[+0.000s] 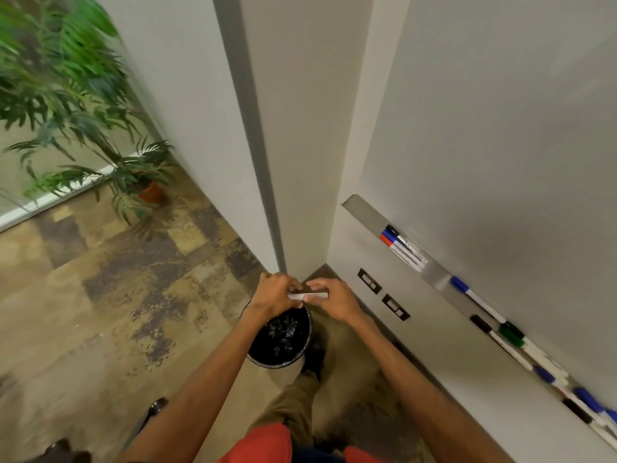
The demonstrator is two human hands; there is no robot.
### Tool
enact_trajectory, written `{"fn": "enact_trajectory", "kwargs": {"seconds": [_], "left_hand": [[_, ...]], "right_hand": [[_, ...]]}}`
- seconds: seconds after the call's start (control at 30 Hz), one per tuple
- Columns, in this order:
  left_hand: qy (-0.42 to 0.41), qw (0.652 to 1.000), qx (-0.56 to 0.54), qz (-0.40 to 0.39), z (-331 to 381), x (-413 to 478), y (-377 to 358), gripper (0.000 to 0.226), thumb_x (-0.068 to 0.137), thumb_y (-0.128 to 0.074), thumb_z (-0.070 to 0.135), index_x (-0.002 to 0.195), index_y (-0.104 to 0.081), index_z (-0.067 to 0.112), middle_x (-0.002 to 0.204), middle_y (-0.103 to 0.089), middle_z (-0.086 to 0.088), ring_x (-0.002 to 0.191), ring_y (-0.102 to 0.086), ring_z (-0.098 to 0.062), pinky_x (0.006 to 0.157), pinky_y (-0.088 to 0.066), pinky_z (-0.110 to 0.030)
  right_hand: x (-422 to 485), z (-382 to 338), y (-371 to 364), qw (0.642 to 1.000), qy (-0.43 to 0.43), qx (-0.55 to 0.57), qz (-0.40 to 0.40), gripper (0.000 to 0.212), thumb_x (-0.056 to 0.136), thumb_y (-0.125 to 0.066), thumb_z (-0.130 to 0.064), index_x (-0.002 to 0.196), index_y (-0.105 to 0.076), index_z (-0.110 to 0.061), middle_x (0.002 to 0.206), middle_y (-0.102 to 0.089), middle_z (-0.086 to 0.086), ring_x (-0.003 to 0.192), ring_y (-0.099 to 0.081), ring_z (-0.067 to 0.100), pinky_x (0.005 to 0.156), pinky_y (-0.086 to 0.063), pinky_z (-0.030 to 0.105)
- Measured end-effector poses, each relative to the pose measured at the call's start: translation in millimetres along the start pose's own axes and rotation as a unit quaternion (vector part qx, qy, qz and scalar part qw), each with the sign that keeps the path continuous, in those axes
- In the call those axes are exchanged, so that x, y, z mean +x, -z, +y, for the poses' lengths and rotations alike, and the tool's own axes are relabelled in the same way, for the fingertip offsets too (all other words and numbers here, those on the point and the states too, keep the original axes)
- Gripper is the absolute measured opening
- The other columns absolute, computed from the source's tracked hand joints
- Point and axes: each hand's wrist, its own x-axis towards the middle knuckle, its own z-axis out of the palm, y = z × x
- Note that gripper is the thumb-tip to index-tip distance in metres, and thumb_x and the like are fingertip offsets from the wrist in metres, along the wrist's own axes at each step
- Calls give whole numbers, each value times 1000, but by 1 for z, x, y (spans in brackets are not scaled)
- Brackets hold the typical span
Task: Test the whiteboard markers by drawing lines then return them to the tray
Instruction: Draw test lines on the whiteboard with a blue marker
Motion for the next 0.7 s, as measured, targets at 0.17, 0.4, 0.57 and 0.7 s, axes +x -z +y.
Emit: {"fn": "enact_trajectory", "kwargs": {"seconds": [0.17,0.4,0.57,0.7], "left_hand": [[36,999,-14,7,-21,0,-5,36,81,-72,41,114,-69,30,117,-69,6,116,-58,-18,99,-33,-40],[8,999,-31,28,1,8,-8,38,89,-66,41,123,-65,25,121,-70,1,114,-62,-22,105,-40,-44],[-31,998,-46,31,34,13,-17,37,92,-64,37,126,-63,23,123,-68,-1,113,-62,-22,106,-41,-43],[-86,995,-46,34,72,18,-28,32,93,-63,29,124,-64,21,123,-68,-3,116,-59,-25,103,-42,-41]], "right_hand": [[7,1,-7,1000,-4,0,-7,50,85,-74,-42,126,-67,-14,123,-69,2,111,-63,13,97,-49,27],[1,6,4,997,-16,48,61,40,87,-69,-48,117,-67,-22,120,-63,-6,106,-60,8,83,-47,20],[-19,22,22,991,-36,80,103,34,92,-66,-43,118,-66,-22,119,-61,-5,106,-59,9,78,-44,13],[-47,40,42,972,-82,135,175,29,94,-66,-37,118,-65,-20,113,-62,-8,101,-59,7,74,-44,12]]}}
